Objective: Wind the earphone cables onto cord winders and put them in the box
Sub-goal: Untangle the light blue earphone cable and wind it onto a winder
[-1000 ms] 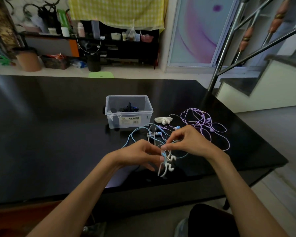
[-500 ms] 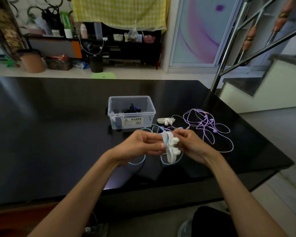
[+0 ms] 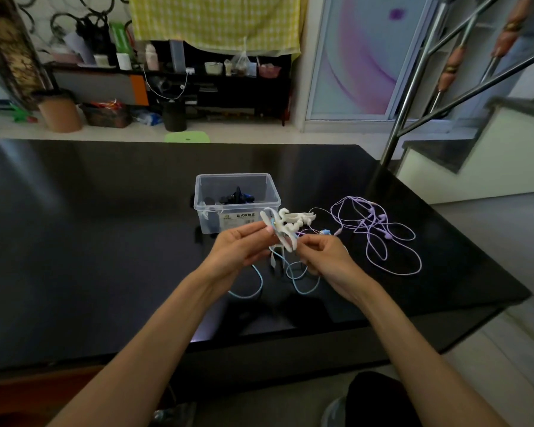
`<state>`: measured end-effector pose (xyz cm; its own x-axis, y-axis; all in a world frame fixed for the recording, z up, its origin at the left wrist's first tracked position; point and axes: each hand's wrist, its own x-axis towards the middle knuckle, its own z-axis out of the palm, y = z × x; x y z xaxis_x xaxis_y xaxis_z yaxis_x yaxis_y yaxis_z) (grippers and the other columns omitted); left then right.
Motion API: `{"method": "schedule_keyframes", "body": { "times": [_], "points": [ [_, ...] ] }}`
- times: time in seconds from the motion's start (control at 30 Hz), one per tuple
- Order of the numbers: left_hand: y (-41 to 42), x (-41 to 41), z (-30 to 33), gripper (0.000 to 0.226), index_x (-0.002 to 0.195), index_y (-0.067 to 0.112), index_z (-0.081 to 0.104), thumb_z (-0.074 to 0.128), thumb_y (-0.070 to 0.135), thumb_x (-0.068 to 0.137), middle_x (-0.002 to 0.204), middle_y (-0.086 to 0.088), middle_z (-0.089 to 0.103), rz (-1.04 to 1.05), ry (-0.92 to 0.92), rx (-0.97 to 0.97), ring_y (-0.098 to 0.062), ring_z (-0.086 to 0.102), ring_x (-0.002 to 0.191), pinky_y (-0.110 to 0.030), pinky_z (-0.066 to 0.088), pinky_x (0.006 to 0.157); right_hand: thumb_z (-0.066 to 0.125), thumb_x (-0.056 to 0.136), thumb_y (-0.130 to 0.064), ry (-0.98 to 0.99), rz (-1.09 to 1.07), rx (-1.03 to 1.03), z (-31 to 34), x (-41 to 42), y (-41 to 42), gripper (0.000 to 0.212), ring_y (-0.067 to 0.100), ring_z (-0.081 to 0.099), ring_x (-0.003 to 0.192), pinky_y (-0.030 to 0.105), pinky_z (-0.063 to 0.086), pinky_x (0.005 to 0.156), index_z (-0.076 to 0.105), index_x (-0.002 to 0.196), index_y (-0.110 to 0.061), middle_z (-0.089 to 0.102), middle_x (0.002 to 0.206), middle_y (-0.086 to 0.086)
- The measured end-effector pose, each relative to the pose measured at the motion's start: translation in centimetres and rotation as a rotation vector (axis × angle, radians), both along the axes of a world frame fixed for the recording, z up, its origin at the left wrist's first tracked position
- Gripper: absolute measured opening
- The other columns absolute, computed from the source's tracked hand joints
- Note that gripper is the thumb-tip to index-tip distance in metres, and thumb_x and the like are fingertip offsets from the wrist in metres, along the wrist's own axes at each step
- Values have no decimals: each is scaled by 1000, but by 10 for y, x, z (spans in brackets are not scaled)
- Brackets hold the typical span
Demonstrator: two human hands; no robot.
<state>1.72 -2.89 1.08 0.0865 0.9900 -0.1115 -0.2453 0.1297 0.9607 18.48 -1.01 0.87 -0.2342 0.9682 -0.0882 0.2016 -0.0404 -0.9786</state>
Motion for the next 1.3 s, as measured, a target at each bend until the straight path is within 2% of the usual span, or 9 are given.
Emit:
{"method": "schedule_keyframes", "body": {
  "times": [0.13, 0.33, 0.43, 0.57, 0.77, 0.87, 1.0, 1.17, 1.3],
  "points": [
    [3, 0, -6, 24, 111, 11, 66, 63, 21, 88, 97, 0, 73, 167, 25, -35, -2, 69, 86, -12, 51, 64, 65, 88, -20, -144, 78, 43, 8, -4, -4, 15, -9, 50, 44, 5, 35, 44, 70, 94, -7, 57, 54, -14],
    [6, -3, -15, 13, 98, 13, 70, 68, 16, 85, 87, -3, 73, 312, 195, 69, -15, 70, 88, -35, 56, 84, 58, 92, -28, -284, 149, 29, 25, 5, -6, 18, -4, 44, 46, 8, 32, 44, 73, 92, -18, 53, 49, -15],
    [9, -9, -22, 1, 78, 34, 73, 72, 34, 77, 83, 6, 75, 272, 472, 163, -11, 70, 87, -44, 54, 88, 55, 94, -28, -259, 214, 36, 34, 6, -7, 18, -4, 41, 43, 9, 31, 43, 70, 92, -20, 49, 57, -12],
    [9, -7, -24, 10, 91, 32, 75, 71, 29, 81, 86, 12, 75, 22, 681, 221, -1, 68, 87, -41, 54, 87, 52, 95, -18, -361, 253, 210, 43, 10, -7, 19, -9, 51, 48, 7, 38, 48, 69, 102, -12, 56, 56, -16],
    [0, 0, -9, 29, 116, 6, 65, 63, 7, 86, 102, -4, 72, -365, 553, 177, -8, 68, 87, -21, 54, 76, 70, 81, -29, -487, 131, 439, 39, 33, 2, 15, -7, 63, 80, 5, 46, 69, 75, 94, -23, 71, 86, -12],
    [-6, 0, -5, 31, 120, 5, 62, 60, 5, 88, 109, -6, 70, -473, 481, 178, -17, 68, 98, -23, 55, 82, 73, 76, -33, -483, 155, 333, 36, 45, 5, 12, -4, 65, 81, 9, 48, 70, 74, 87, -28, 73, 85, -9],
    [-8, 2, -3, 33, 120, 6, 63, 62, 4, 87, 110, -4, 71, -431, 414, 217, -15, 67, 101, -24, 54, 84, 70, 75, -39, -489, 227, 181, 28, 56, 7, 17, 21, 66, 84, 32, 52, 79, 75, 86, -28, 73, 85, 4],
    [-9, 7, 1, 34, 122, 6, 61, 59, 2, 88, 110, -8, 70, -338, 260, 223, -16, 68, 100, -21, 54, 82, 61, 88, -25, -324, 253, 70, 18, 47, 6, 15, -4, 46, 50, 10, 38, 49, 73, 92, -18, 59, 59, -7],
    [-6, 6, 2, 32, 121, 3, 61, 58, 3, 89, 110, -10, 70, -155, 116, 125, -14, 68, 96, -19, 55, 79, 57, 93, -17, -247, 170, 113, 6, 26, 10, 19, -5, 40, 45, 8, 33, 48, 71, 96, -6, 50, 56, -3]
  ]
}}
